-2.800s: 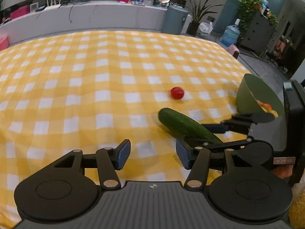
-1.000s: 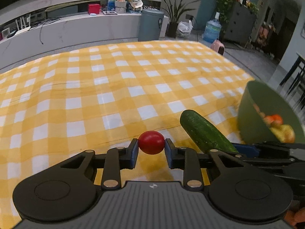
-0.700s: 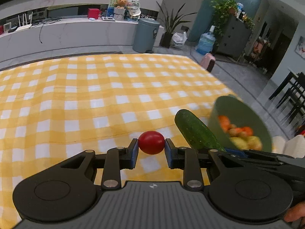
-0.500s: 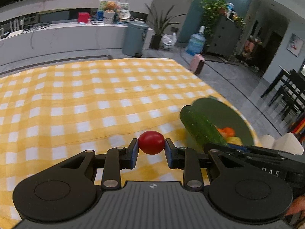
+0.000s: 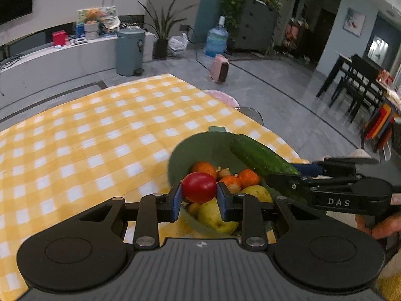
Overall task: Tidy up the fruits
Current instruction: 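Carry the tomato and cucumber over the colander and lower them inside, then open both grippers to release the tomato and cucumber and pull back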
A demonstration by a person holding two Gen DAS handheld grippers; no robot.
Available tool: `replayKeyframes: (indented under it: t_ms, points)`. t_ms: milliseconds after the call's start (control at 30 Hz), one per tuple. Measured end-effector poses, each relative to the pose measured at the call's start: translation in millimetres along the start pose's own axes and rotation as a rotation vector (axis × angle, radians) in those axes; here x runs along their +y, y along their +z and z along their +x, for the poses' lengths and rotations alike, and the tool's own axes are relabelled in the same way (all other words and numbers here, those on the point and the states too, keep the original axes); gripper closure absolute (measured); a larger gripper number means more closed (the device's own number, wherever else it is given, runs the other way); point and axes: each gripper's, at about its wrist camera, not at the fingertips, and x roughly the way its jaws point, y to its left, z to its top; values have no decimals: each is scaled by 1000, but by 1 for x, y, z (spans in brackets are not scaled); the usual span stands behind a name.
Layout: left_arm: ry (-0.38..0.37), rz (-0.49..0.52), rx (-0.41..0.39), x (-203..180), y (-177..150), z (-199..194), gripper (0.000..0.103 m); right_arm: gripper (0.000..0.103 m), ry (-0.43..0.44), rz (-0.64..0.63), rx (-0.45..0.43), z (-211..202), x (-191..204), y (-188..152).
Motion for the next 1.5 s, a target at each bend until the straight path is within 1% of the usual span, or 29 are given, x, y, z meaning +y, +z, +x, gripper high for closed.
replayKeyframes:
  t_ms: [100, 200, 433, 633, 767, 967, 1033, 1100, 1167, 1200, 1300, 1367, 1500]
  points:
    - [-9, 6, 27, -5, 6, 14, 71, 65, -1, -30, 36, 12, -13, 8]
    - [2, 15, 53, -8, 9, 28, 71, 65, -7, -83, 70, 28, -20, 15]
    - [12, 23, 103, -6, 11, 51, 71, 65, 8, -191, 150, 67, -19, 30]
    - [27, 39, 132, -4, 12, 64, 71, 65, 12, -248, 199, 92, -18, 30]
    - [31, 49, 142, -3, 12, 69, 71, 65, 14, -251, 212, 100, -20, 27]
    - [36, 60, 165, -4, 12, 76, 71, 65, 28, -191, 218, 102, -29, 28]
    - [43, 64, 172, -4, 12, 78, 71, 64, 20, -193, 210, 101, -27, 27]
    - [47, 75, 173, -5, 14, 79, 71, 61, -6, -206, 180, 95, -21, 24]
    - [53, 87, 173, -6, 15, 80, 71, 50, -23, -213, 136, 85, -16, 20]
    - [57, 94, 174, -7, 17, 82, 71, 49, -31, -213, 115, 80, -13, 18]
    - [63, 114, 179, -9, 21, 89, 71, 48, -82, -202, 39, 63, -9, 9]
    - [63, 130, 185, -11, 22, 94, 71, 48, -106, -162, -10, 53, -11, 2]
    - [78, 150, 213, -13, 24, 111, 71, 48, -107, -63, -93, 39, -20, -12]
